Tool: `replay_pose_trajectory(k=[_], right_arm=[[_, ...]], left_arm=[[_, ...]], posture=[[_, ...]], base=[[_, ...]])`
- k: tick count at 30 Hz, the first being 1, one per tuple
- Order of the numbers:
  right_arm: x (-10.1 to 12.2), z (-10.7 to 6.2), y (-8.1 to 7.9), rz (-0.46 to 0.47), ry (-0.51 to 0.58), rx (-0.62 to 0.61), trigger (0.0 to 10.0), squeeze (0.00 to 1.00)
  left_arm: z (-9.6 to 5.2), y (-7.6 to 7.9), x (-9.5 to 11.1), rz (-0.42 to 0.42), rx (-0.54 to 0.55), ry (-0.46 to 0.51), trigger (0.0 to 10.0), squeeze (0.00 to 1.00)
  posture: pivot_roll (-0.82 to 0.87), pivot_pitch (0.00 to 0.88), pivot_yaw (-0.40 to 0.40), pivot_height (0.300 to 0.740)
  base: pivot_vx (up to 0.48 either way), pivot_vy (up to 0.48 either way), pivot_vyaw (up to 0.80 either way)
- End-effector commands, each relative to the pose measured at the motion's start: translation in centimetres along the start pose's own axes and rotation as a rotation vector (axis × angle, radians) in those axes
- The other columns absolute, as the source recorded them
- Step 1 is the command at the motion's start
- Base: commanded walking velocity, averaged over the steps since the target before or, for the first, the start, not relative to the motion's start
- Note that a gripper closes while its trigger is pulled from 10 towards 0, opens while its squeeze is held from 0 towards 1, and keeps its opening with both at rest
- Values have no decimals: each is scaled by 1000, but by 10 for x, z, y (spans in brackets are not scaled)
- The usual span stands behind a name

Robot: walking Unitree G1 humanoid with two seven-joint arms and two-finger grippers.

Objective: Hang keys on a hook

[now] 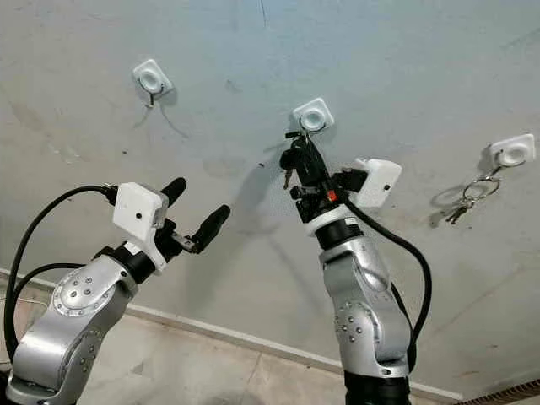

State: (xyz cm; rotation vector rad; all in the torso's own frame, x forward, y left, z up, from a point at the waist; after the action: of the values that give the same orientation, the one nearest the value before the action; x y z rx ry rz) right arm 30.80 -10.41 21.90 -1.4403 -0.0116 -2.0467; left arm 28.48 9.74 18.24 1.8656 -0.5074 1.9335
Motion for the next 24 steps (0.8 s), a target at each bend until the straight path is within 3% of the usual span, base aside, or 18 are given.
replay_pose_trajectory(k=[1,6,10,24], right_arm=[[0,-3,-5,15,-15,36,10000,0],[-5,-11,-22,69,-61,172,10000,0],[-5,-12,-24,62,-67,196,10000,0],[10,0,4,-32,9,24,10000,0]], left_arm=[[1,5,3,8,-27,9,10000,0],[1,5,3,14,-26,8,10000,0],[1,5,3,14,-26,8,10000,0],[2,6,3,14,-27,9,10000,0]], posture=[[250,58,-48,740],[249,61,-46,740],[248,61,-45,740],[250,61,-44,740]], base=[[0,0,0],[0,0,0],[0,0,0],[0,0,0]])
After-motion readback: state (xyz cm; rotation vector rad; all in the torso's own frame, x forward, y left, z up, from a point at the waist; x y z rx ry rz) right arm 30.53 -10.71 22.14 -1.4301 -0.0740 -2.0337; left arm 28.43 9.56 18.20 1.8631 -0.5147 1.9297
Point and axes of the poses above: a point about 5 cm out from each wrist's last joint towards the gripper, its own z axis pointing out of the wrist towards the gripper, its own x axis along the axis of the wrist's last joint, y = z × x, the point moved 3 cm from there along z, pointing out of the wrist towards the gripper, and after that the axes turned 6 degrees about -z, right-handed, at the moved point
